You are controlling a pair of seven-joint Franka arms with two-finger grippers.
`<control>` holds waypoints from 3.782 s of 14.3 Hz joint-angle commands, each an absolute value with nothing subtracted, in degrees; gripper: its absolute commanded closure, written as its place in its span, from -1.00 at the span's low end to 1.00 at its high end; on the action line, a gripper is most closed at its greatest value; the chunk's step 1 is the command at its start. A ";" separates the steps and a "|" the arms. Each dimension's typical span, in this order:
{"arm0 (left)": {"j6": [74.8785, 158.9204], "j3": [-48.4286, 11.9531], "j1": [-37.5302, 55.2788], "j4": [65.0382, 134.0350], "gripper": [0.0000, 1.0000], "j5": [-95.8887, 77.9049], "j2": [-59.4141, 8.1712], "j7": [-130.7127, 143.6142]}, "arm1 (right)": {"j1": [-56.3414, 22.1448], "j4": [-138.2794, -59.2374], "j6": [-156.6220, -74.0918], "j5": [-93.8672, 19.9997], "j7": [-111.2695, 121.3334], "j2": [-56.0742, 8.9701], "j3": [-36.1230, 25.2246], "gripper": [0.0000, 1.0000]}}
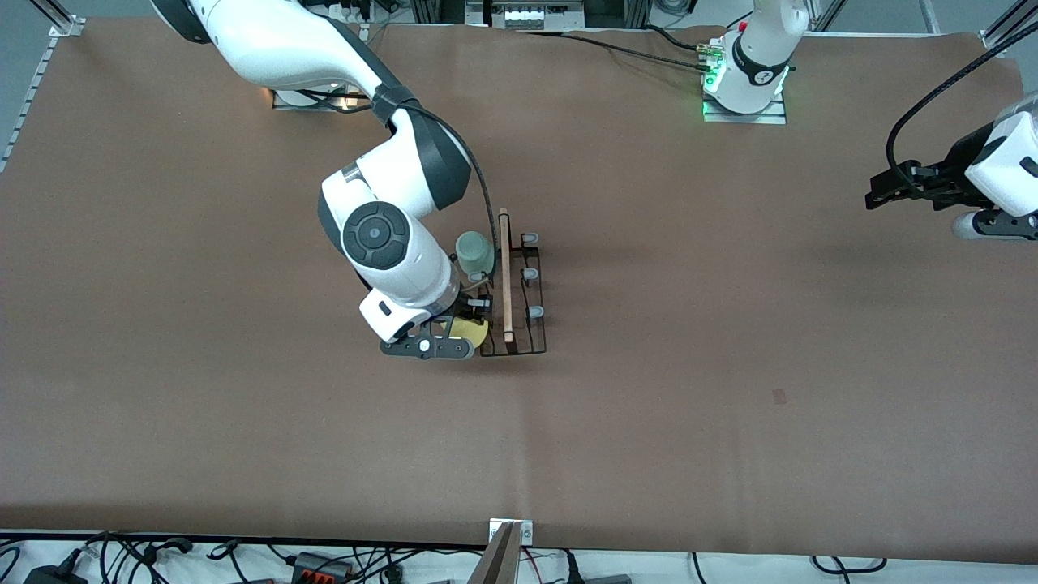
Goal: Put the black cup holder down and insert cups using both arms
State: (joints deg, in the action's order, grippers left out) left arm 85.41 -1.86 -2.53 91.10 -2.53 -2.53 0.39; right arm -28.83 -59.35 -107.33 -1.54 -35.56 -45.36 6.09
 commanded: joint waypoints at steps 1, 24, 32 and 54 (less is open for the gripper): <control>84.55 -1.85 -2.90 90.97 -1.00 -3.16 -1.67 -0.09 | -29.09 -59.24 -106.44 -2.28 -36.47 -45.18 6.33 0.50; 84.29 -1.85 -2.81 90.97 -1.00 -3.16 -1.67 -0.09 | -29.62 -59.50 -106.35 -1.85 -37.79 -45.79 5.54 -1.00; 84.29 -1.85 -2.90 90.97 -1.00 -3.16 -1.67 -0.17 | -15.22 -59.59 -96.60 -1.49 -28.05 -36.84 5.54 -1.00; 84.29 -1.76 -2.81 90.97 -1.00 -2.99 -1.76 -0.09 | 2.02 -77.07 -91.49 -1.23 2.72 -14.07 -2.99 -1.00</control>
